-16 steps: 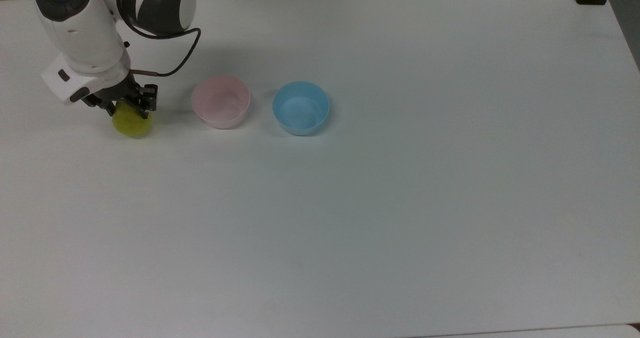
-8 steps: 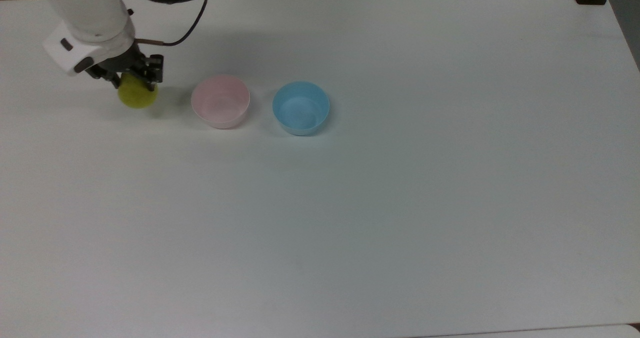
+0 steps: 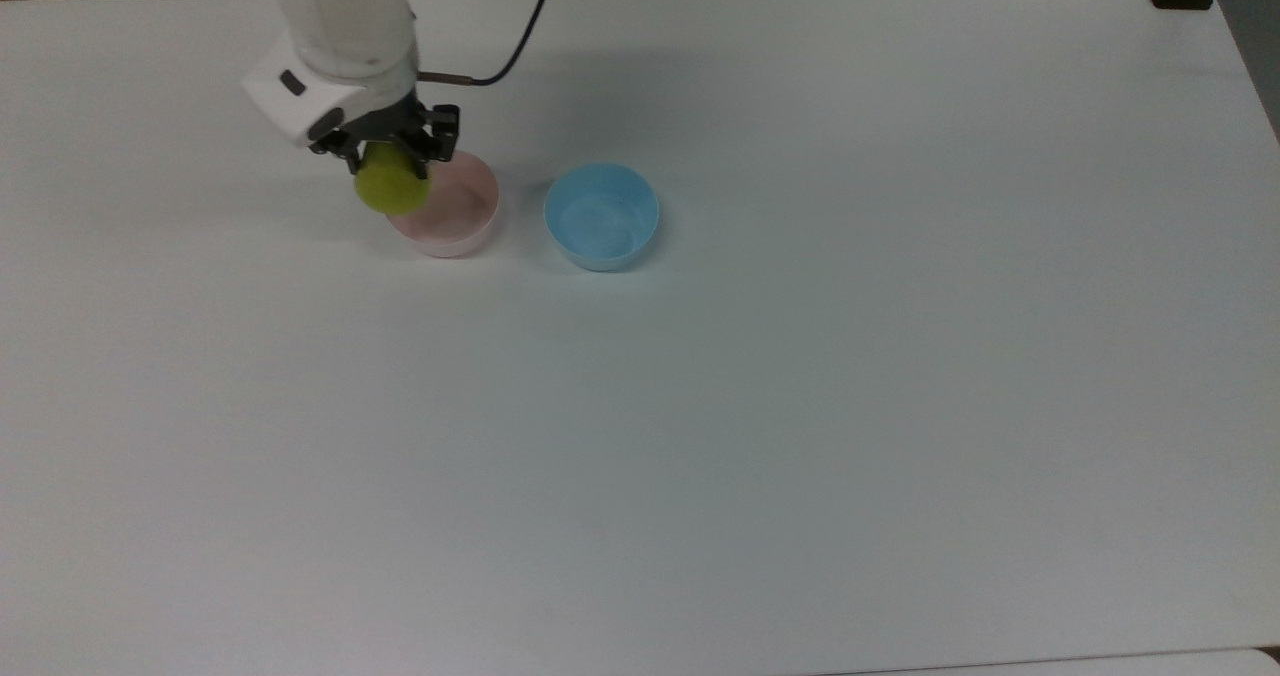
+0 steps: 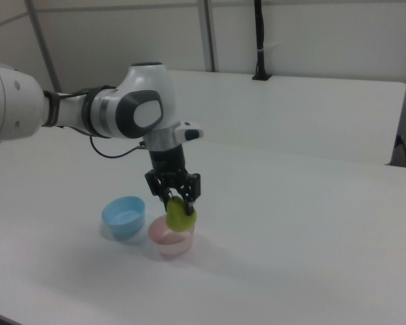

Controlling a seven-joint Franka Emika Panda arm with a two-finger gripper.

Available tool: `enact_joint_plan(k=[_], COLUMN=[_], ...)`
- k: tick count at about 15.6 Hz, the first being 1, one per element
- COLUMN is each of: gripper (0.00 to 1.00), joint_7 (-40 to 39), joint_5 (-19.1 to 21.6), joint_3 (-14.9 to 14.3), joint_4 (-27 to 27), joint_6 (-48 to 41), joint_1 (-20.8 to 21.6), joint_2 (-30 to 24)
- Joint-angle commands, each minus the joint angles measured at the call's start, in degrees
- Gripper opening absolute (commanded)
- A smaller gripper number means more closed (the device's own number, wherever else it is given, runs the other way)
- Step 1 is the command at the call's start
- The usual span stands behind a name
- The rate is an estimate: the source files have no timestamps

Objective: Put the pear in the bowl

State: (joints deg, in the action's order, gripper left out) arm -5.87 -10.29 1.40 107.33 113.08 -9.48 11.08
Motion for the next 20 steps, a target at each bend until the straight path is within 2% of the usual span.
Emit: enact_joint_plan(k=[1, 9, 11, 14, 17, 18, 20], gripper=[0.31, 0.33, 0.38, 0.57, 0.84, 0.98, 1.00], joint_7=[4.3, 4.6, 4.6, 4.6, 4.6, 4.6, 4.7], joint_5=[0.0, 0.0, 0.0, 0.0, 0.0, 0.0, 0.0], joint_3=[-0.5, -0.5, -0.5, -0.5, -0.5, -0.5, -0.5], joint_4=[1.9, 3.5, 3.2, 3.3, 2.9, 2.8, 2.3], joint_6=[-0.1, 2.7, 2.8, 3.8, 3.2, 2.8, 1.8], joint_1=[3.3, 3.8, 3.8, 3.8, 3.8, 3.8, 3.9], joint_2=[-1.3, 0.4, 1.1, 1.2, 1.1, 0.7, -0.3])
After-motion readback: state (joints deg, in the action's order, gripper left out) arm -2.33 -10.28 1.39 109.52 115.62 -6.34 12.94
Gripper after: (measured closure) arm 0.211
